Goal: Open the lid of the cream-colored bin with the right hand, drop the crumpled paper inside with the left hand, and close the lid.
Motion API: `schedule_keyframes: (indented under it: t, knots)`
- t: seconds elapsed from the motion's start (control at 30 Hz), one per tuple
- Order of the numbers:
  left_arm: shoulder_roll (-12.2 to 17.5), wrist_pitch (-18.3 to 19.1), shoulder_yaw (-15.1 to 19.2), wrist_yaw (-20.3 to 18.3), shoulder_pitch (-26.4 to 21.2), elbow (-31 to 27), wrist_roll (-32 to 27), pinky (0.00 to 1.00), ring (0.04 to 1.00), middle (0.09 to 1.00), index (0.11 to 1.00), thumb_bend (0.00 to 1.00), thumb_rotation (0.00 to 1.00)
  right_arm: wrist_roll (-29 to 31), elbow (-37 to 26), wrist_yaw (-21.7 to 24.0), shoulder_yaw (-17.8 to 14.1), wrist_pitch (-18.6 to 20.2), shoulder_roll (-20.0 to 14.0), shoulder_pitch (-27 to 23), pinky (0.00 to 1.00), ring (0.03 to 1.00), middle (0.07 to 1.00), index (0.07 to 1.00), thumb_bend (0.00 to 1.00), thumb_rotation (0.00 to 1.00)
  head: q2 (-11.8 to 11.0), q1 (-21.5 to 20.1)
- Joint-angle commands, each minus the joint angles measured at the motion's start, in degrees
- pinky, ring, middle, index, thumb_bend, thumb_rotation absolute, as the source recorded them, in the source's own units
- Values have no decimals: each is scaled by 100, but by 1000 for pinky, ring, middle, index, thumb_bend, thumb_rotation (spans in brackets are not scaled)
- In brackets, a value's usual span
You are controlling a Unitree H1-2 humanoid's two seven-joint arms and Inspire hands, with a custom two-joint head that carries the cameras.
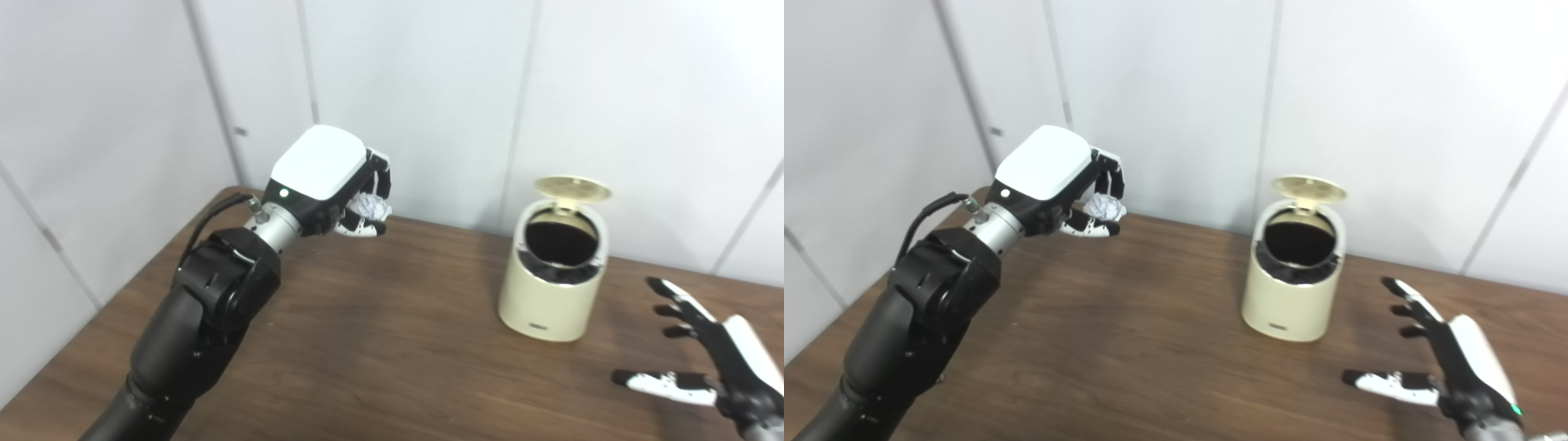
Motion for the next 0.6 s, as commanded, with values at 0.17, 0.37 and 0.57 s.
schedule_keyframes:
  t: [0.17,0.37,0.57]
  knots:
    - [-212,-201,-113,-27,-818,172,-344,240,297,417,510,521,0,-58,99,-294,67,-452,109,-173,708,834,893,879,785,275,-57,-577]
    - [-465,-481,-345,111,-1231,503,-519,210,283,418,507,522,0,-144,191,-384,159,-578,225,-130,706,847,903,881,778,316,-147,-885]
    - [-797,-635,-537,159,-1514,783,-477,263,319,429,509,523,0,-356,132,-451,214,-465,341,-66,657,829,900,882,784,320,-201,-1139]
